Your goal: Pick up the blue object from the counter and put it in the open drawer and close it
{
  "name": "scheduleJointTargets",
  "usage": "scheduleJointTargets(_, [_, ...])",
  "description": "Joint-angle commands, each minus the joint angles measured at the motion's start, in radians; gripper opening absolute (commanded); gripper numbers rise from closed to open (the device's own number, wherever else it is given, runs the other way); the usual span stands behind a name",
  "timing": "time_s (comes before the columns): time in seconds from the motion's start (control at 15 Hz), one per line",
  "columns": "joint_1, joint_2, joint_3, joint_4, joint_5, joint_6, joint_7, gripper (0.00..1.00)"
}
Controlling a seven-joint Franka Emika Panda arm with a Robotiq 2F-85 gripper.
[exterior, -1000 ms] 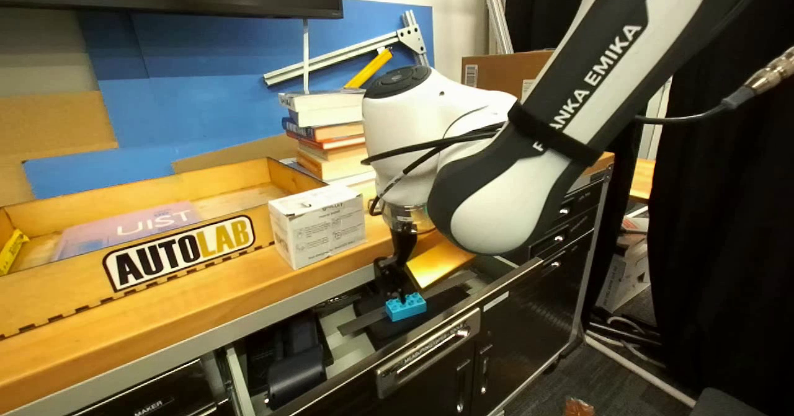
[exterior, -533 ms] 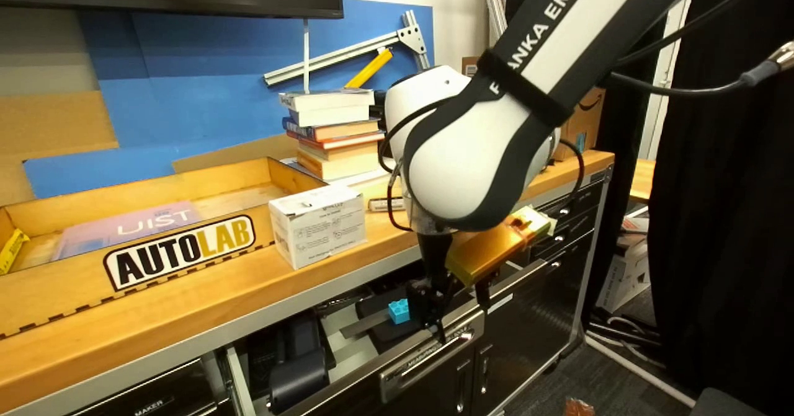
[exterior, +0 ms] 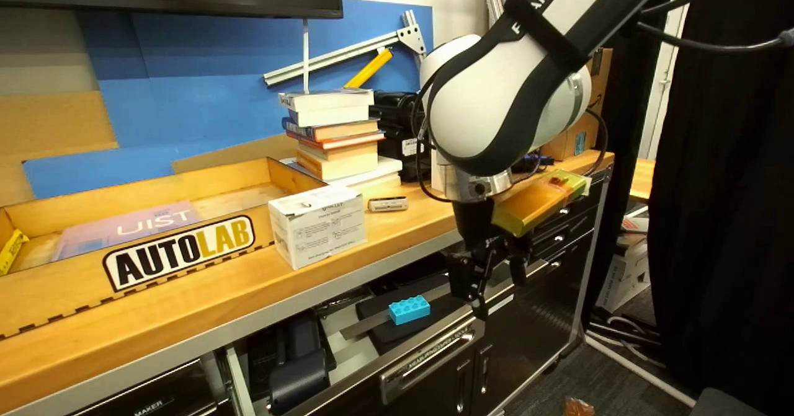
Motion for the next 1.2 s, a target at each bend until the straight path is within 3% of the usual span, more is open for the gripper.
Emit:
scheduleJointTargets(0.0, [0.031, 0.051, -0.021, -0.024, 0.006, 0.076, 0.007, 1.0])
scheduleJointTargets(0.53, [0.081, 0.235, -0.044, -0.036, -0.117, 0.386, 0.258, 1.0])
scheduleJointTargets(0.87, [0.2, 0.329, -0.137, 0.039, -0.346, 0.545, 0.567, 1.0])
scheduleJointTargets(1.13, [0.275, 0.4, -0.192, 0.143, -0.495, 0.558, 0.77, 1.0])
